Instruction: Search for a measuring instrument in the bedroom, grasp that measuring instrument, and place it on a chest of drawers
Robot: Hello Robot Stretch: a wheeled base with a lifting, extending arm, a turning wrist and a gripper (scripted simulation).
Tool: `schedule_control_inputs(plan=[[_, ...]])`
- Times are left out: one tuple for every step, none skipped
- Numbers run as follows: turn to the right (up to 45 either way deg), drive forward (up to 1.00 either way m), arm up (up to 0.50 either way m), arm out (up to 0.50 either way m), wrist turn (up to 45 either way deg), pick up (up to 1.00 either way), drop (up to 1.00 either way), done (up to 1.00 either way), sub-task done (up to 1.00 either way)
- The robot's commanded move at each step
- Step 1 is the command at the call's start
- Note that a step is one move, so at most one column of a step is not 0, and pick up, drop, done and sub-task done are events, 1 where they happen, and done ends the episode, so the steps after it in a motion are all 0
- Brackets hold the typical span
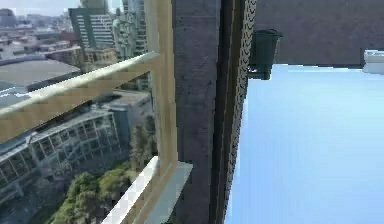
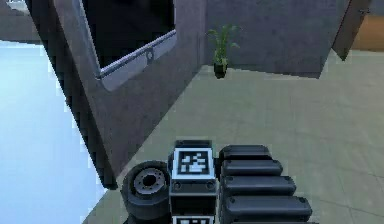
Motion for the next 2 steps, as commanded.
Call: schedule_control_inputs(plan=[[-45.0, 0.0, 0.0, 0.0, 0.0, 0.0, 0.0, 0.0, 0.0], [-24.0, 0.0, 0.0, 0.0, 0.0, 0.0, 0.0, 0.0, 0.0]])
